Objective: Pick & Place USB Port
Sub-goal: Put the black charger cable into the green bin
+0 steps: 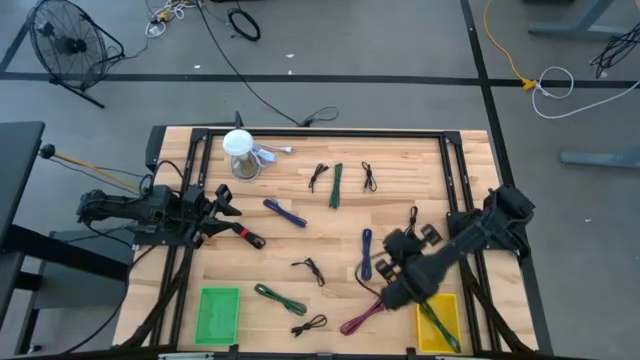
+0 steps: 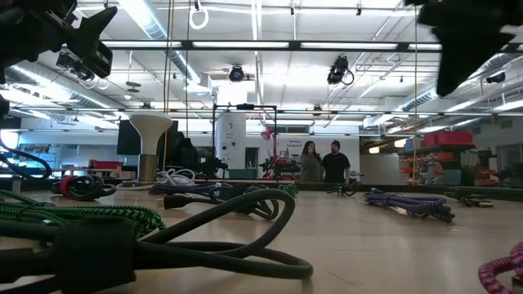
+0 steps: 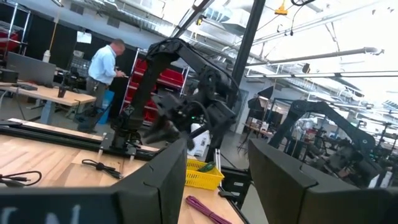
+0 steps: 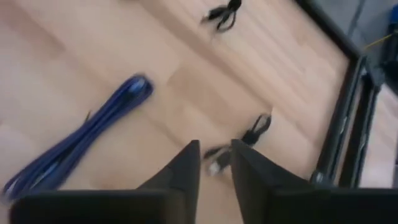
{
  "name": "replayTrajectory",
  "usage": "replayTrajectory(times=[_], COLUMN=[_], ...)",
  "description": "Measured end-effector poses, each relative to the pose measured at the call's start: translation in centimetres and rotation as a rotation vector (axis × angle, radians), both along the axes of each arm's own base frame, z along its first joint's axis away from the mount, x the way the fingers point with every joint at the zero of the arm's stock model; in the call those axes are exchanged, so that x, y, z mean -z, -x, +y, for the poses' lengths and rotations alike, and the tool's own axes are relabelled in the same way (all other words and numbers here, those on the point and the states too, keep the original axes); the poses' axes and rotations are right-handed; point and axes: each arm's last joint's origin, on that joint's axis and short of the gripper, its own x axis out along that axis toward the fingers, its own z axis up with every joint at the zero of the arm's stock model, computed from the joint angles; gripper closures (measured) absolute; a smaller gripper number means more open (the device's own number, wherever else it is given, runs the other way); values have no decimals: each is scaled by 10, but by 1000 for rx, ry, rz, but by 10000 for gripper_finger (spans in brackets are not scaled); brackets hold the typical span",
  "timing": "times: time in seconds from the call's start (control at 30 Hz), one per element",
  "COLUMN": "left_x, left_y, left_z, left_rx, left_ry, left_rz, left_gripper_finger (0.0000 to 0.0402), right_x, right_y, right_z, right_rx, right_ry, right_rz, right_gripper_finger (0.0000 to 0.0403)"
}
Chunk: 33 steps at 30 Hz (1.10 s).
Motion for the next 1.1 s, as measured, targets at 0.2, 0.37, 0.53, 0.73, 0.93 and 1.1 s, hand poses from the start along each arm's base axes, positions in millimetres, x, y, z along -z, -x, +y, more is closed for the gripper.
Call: replayTrajectory(times=[0.2, 0.37, 0.53, 0.73, 0.93, 1.1], left_x=[1, 2, 4, 5, 5, 6], left_y=[0, -1, -1, -2, -2, -2], left_z=[0, 0, 0, 0, 0, 0], left_rx=[0, 2, 7, 11, 14, 14], left_ry=[-1, 1, 16, 28, 39, 39], left_rz=[16, 22, 49, 66, 68, 69], left_gripper_finger=[225, 225, 225, 225, 225, 225], right_x=[9, 29, 52, 81, 93, 91], right_y=[-15, -12, 4, 14, 18, 22], right_z=[-44, -80, -96, -101, -106, -110], right_rx=[74, 229, 365, 397, 411, 438], right_ry=[22, -40, -134, -194, -212, -231], right_rz=[116, 257, 400, 386, 347, 166], right_gripper_finger=[239, 213, 209, 209, 209, 209])
